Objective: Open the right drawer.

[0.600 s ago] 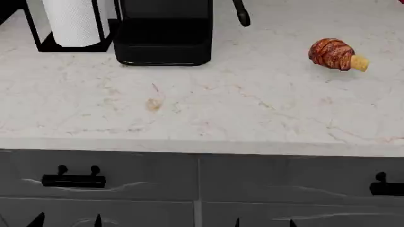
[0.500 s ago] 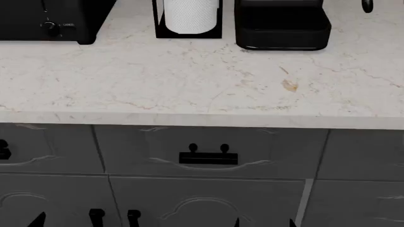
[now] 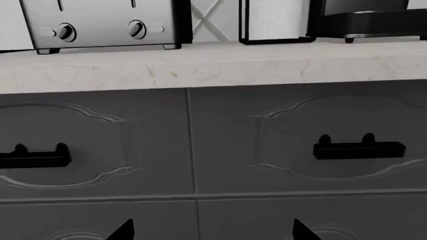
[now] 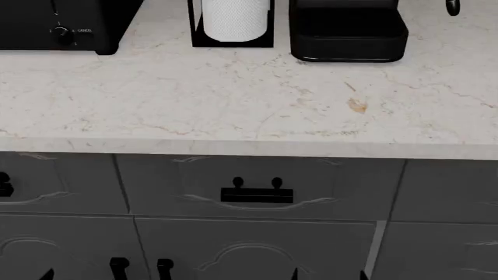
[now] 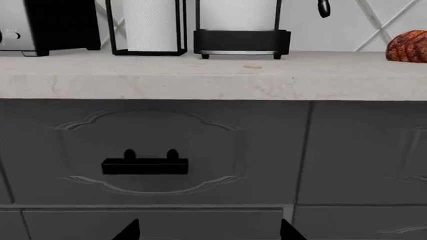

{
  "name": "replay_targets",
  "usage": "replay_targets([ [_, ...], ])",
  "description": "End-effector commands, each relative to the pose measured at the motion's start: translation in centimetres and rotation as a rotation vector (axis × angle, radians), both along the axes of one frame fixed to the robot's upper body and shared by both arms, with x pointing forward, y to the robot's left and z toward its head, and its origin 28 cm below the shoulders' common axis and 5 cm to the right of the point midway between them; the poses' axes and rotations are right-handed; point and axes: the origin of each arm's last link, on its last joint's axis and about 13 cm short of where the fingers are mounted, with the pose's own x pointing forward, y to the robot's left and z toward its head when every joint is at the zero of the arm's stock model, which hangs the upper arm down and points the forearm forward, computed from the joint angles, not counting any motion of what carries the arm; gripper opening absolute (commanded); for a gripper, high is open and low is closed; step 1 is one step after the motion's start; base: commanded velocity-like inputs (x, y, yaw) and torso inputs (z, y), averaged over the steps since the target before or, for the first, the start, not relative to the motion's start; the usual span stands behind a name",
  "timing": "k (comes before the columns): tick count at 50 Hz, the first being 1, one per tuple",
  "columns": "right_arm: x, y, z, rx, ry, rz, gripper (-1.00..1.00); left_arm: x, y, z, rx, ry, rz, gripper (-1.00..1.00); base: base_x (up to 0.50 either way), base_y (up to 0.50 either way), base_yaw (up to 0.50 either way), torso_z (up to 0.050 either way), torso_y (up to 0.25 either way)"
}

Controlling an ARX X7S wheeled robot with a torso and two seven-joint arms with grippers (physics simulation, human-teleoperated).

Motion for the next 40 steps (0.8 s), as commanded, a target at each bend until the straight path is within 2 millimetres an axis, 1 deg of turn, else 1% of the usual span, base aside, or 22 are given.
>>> replay_targets([
  [1,0.0,0.0,-0.1,0.001,-0.002,-0.001,1.0,0.0,0.0,0.0,-0.001,-0.004,0.001,1.0,0.0,0.0,0.0,0.0,0.0],
  [6,0.3,-0.1,0.2,0.004,0.001,-0.001,1.0,0.0,0.0,0.1,-0.001,-0.005,0.0,1.0,0.0,0.0,0.0,0.0,0.0],
  [8,0.2,-0.1,-0.3,0.005,0.002,-0.001,1.0,-0.1,0.0,0.1,-0.001,-0.005,0.001,1.0,0.0,0.0,0.0,0.0,0.0],
  [14,0.3,-0.1,-0.7,0.006,0.0,0.0,1.0,-0.1,0.1,0.1,0.0,-0.005,0.001,1.0,0.0,0.0,0.0,0.0,0.0],
  [17,0.3,-0.1,-0.8,0.005,0.002,0.001,1.0,-0.1,0.1,0.1,-0.001,-0.006,0.001,1.0,0.0,0.0,0.0,0.0,0.0],
  [19,0.2,0.0,0.3,0.006,0.002,0.001,1.0,-0.1,0.1,0.1,-0.001,-0.006,0.002,1.0,0.0,0.0,0.0,0.0,0.0],
  [20,0.2,0.0,-0.2,0.006,0.003,0.001,1.0,-0.1,0.1,0.1,-0.001,-0.006,0.003,1.0,0.0,0.0,0.0,0.0,0.0],
  [21,0.2,-0.1,-0.6,0.005,0.004,0.002,1.0,-0.1,0.1,0.1,-0.001,-0.005,0.003,1.0,0.0,-0.2,0.0,0.0,0.0],
  [22,0.2,0.0,0.4,0.005,0.005,0.002,1.0,-0.1,0.1,0.1,-0.001,-0.005,0.003,1.0,0.0,-0.2,0.0,0.0,0.0],
  [23,0.2,0.0,-0.5,0.005,0.007,0.002,1.0,-0.2,0.1,0.1,-0.002,-0.005,0.003,1.0,0.0,-0.2,0.0,0.0,0.0],
  [24,0.2,0.0,-0.5,0.004,0.008,0.002,1.0,-0.2,0.1,0.1,-0.002,-0.004,0.004,1.0,0.0,-0.2,0.0,0.0,0.0],
  [25,0.2,0.0,0.2,0.004,0.009,0.002,1.0,-0.2,0.1,0.1,-0.002,-0.004,0.004,1.0,0.0,-0.19,0.0,0.0,0.0],
  [26,0.2,0.0,-0.4,0.005,0.011,0.002,1.0,-0.1,0.1,0.1,-0.002,-0.003,0.003,1.0,0.0,-0.2,0.0,0.0,0.0],
  [27,0.2,0.0,-0.4,0.004,0.011,0.001,1.0,-0.1,0.1,0.1,-0.001,-0.003,0.003,1.0,0.0,-0.2,0.0,0.0,0.0],
  [28,0.2,0.0,0.4,0.005,0.012,0.001,1.0,-0.1,0.1,0.1,-0.002,-0.003,0.003,1.0,0.0,-0.2,0.0,0.0,0.0],
  [34,0.1,0.0,0.5,0.005,0.011,0.001,1.0,-0.1,0.1,0.1,-0.002,-0.003,0.003,1.0,0.0,-0.22,0.0,0.0,0.0],
  [35,0.1,0.1,-0.1,0.004,0.01,0.001,1.0,-0.1,0.1,0.1,-0.001,-0.003,0.003,1.0,0.0,-0.22,0.0,0.0,0.0],
  [37,0.3,0.0,0.3,0.005,0.011,0.002,1.0,-0.1,0.1,0.2,-0.001,-0.004,0.003,1.0,0.0,-0.22,0.0,0.0,0.0],
  [40,0.3,0.0,0.3,0.005,0.011,0.001,1.0,-0.1,0.1,0.2,-0.001,-0.005,0.003,1.0,0.0,-0.22,0.0,0.0,0.0],
])
